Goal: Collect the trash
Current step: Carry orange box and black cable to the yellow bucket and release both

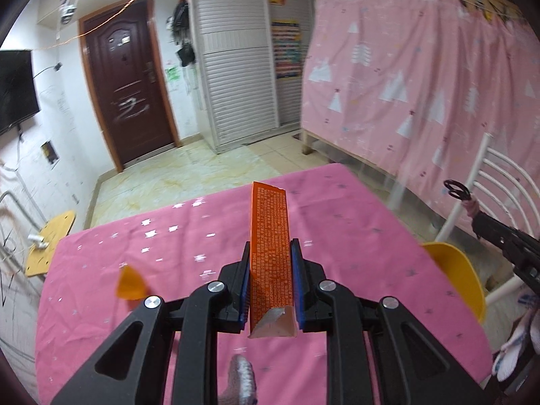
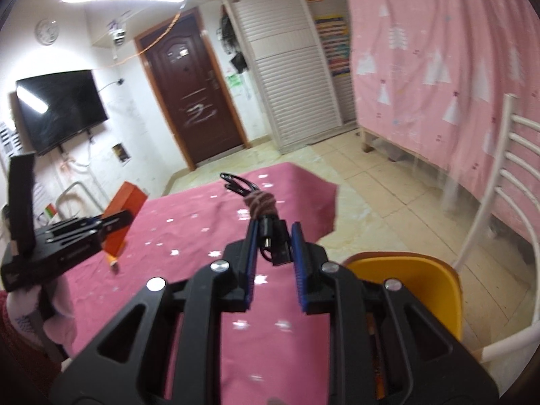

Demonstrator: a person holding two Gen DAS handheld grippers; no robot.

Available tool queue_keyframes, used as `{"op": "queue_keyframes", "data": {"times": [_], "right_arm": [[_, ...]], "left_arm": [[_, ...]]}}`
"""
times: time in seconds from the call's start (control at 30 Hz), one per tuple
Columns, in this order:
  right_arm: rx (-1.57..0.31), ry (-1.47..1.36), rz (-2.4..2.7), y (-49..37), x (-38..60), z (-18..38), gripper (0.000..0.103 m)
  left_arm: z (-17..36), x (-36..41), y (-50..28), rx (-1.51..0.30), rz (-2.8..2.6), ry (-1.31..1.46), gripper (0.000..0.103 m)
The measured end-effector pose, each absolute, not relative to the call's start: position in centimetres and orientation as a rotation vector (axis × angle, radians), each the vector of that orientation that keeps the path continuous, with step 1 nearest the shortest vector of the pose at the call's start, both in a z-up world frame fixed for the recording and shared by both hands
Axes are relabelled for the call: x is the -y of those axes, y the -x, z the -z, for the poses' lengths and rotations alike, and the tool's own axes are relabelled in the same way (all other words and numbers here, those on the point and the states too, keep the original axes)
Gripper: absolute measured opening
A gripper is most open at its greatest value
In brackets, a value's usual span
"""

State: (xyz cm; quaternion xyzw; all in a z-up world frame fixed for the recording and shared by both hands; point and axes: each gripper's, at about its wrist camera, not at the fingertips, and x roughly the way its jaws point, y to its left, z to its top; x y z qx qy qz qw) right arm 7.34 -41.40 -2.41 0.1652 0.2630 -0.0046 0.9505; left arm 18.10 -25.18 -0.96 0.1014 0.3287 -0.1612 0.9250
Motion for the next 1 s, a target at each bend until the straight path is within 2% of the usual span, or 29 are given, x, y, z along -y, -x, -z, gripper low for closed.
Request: {"op": "queue_keyframes", "data": {"times": [0.33,0.4,0.43,0.47,1.0], "right_arm": [[-0.562,-0.36,0.15,-6.4,46.5,4.8,0.019],[-0.567,-0.379,0.176,-6.4,47.4,5.2,0.032],[-0.565,-0.396,0.19,-6.2,48.0,5.4,0.053],[-0.556,-0.405,0.197,-5.8,48.5,5.5,0.062],[-0.402,-0.527,0.296,-1.4,53.6,3.9,0.062]], "left_arm": [[2.0,32.7,-15.9,-0.699,0.473,-0.265,0.012],[2.2,34.1,-15.6,-0.71,0.512,-0.267,0.012],[2.3,34.8,-15.4,-0.713,0.531,-0.271,0.012],[2.4,35.6,-15.2,-0.716,0.557,-0.275,0.012],[4.7,45.9,-12.3,-0.752,0.757,-0.31,0.015]]}}
